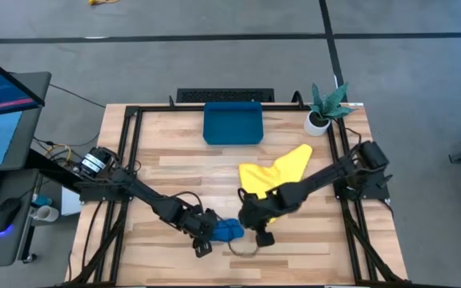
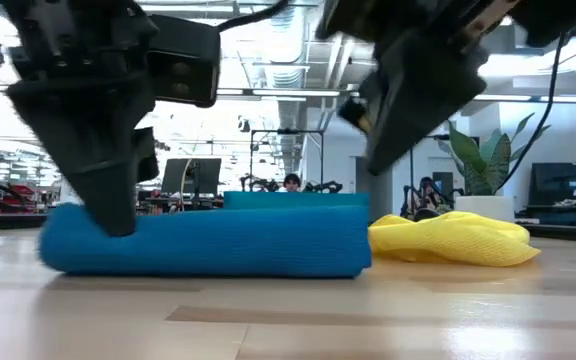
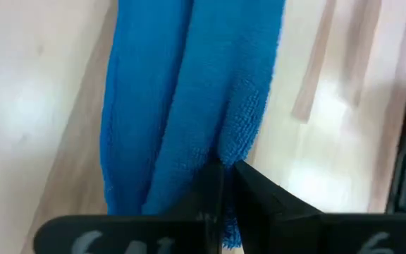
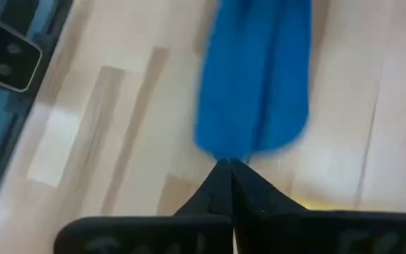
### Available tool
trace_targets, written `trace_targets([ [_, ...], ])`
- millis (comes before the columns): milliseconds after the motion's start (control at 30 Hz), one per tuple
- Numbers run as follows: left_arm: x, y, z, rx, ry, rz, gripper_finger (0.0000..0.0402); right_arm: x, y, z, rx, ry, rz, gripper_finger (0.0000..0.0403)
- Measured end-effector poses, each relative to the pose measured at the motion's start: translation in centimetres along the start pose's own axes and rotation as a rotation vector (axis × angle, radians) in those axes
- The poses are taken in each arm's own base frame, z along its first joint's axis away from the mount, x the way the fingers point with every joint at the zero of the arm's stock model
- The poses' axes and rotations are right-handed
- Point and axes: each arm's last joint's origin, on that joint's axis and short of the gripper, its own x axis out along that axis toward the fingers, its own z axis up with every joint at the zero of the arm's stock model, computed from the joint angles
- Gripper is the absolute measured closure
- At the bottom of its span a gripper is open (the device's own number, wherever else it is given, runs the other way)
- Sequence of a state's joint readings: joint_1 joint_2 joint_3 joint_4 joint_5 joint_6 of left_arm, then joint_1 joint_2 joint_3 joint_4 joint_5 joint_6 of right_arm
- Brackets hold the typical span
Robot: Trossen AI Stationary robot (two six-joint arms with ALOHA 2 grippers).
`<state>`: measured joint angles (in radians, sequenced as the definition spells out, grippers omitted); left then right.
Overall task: Roll microfiber towels into tight, uniform cylinder then place into a basket
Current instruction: Roll the blue towel
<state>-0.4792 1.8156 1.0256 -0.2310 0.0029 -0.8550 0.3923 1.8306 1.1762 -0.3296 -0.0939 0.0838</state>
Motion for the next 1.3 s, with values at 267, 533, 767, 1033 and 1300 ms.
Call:
trace_targets([
  [267, 0.0, 0.4, 0.7, -0.013, -0.020, -0.007, 0.0391, 1.5, 1.5, 0.2, -0.237, -0.057, -0.028, 0.0350],
  [533, 0.0, 0.4, 0.8, -0.015, -0.024, -0.008, 0.0391, 1.4, 0.9, 0.8, -0.221, -0.105, -0.051, 0.0243],
  [767, 0.0, 0.4, 0.8, -0.007, -0.023, -0.008, 0.0391, 3.4, 0.0, 0.4, -0.212, -0.092, -0.061, 0.0194],
  [1033, 0.0, 0.4, 0.7, 0.000, -0.019, -0.003, 0.0391, 4.6, 0.0, -0.3, -0.183, -0.052, -0.034, 0.0208],
  [1300, 0.0, 0.4, 0.7, 0.000, -0.020, -0.003, 0.0391, 4.5, -1.2, -0.4, -0.045, -0.038, -0.046, 0.0309],
])
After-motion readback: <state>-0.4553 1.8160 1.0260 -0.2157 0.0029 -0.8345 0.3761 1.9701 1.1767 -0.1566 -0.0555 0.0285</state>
